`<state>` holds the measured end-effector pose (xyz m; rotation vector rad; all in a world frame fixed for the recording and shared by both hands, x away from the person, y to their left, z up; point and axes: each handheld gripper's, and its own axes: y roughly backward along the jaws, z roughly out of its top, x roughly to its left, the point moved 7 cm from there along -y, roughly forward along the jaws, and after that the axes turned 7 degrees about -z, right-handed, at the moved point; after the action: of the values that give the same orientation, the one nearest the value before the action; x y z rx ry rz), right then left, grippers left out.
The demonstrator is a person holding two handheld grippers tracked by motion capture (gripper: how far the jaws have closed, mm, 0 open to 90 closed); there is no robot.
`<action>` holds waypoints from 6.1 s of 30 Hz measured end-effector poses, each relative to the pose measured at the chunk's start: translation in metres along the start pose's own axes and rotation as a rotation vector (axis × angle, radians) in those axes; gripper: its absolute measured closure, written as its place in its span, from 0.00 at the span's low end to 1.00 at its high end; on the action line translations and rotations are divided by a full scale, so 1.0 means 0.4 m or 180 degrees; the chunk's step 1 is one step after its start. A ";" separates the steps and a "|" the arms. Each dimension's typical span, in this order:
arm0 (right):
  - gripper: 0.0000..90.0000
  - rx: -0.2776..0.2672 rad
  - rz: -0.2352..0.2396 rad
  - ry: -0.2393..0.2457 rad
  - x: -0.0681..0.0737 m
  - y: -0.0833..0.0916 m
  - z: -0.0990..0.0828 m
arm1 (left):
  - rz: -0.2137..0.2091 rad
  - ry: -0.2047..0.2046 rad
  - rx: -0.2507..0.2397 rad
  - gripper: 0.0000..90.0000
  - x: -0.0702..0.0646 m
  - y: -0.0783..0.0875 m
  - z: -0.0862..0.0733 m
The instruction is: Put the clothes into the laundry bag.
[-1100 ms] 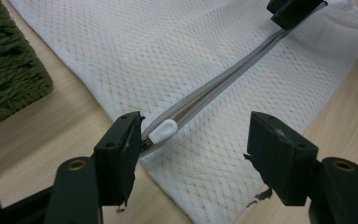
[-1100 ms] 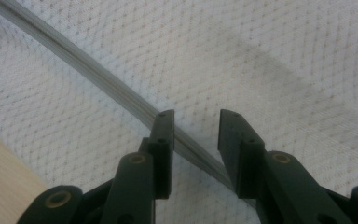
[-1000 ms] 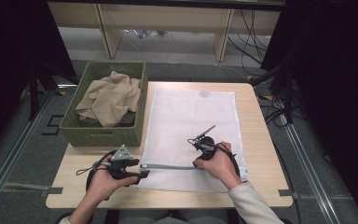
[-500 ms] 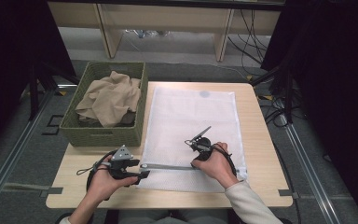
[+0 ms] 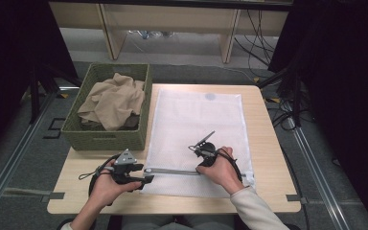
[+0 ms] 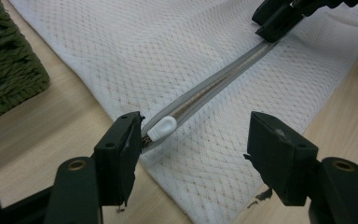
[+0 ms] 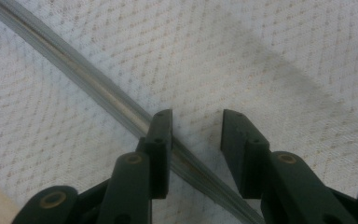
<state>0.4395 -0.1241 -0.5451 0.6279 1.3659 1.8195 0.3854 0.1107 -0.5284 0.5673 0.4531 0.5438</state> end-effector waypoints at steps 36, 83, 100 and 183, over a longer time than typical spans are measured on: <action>0.67 -0.0120 0.0004 0.0318 0.013 0.013 0.002 | 0.0015 -0.0029 0.0019 0.40 0.004 0.003 -0.001; 0.99 -0.0361 -0.0242 0.0397 -0.002 0.039 0.021 | 0.0008 -0.0021 -0.0086 0.41 0.002 0.001 0.005; 0.99 -0.1220 -0.0517 0.0071 -0.015 0.142 0.079 | -0.0074 -0.0098 -0.0607 0.40 -0.018 0.029 0.059; 0.99 -0.1603 -0.0577 0.0022 -0.003 0.188 0.130 | 0.1609 0.0126 -0.0283 0.03 0.508 0.077 0.366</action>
<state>0.4586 -0.1055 -0.4574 0.2236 0.8791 1.9121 0.6088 0.1977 -0.4500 0.5875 0.3186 1.0544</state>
